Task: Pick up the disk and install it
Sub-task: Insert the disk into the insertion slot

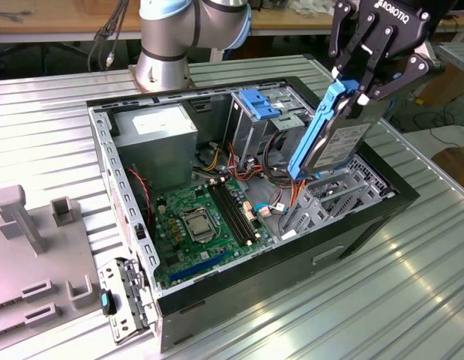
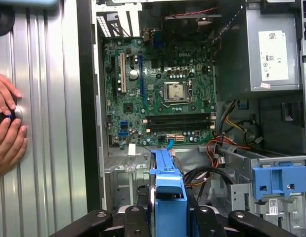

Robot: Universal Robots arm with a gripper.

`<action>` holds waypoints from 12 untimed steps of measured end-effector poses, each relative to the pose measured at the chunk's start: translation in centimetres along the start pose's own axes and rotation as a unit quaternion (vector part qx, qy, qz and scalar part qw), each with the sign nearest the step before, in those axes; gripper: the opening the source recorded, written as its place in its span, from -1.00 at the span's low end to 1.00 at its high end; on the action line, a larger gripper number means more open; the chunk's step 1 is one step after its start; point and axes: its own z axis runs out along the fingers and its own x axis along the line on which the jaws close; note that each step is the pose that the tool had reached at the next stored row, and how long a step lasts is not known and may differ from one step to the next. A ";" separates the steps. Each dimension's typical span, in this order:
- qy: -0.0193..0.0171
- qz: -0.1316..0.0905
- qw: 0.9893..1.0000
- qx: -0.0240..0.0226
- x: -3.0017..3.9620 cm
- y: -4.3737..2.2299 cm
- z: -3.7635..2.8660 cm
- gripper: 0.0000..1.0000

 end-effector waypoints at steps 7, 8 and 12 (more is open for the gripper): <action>0.000 0.000 1.000 0.001 0.41 -0.67 0.05 -0.26; 0.000 0.000 1.000 0.001 0.60 -0.76 0.07 -0.26; 0.000 0.000 1.000 0.001 0.97 -1.09 0.13 -0.26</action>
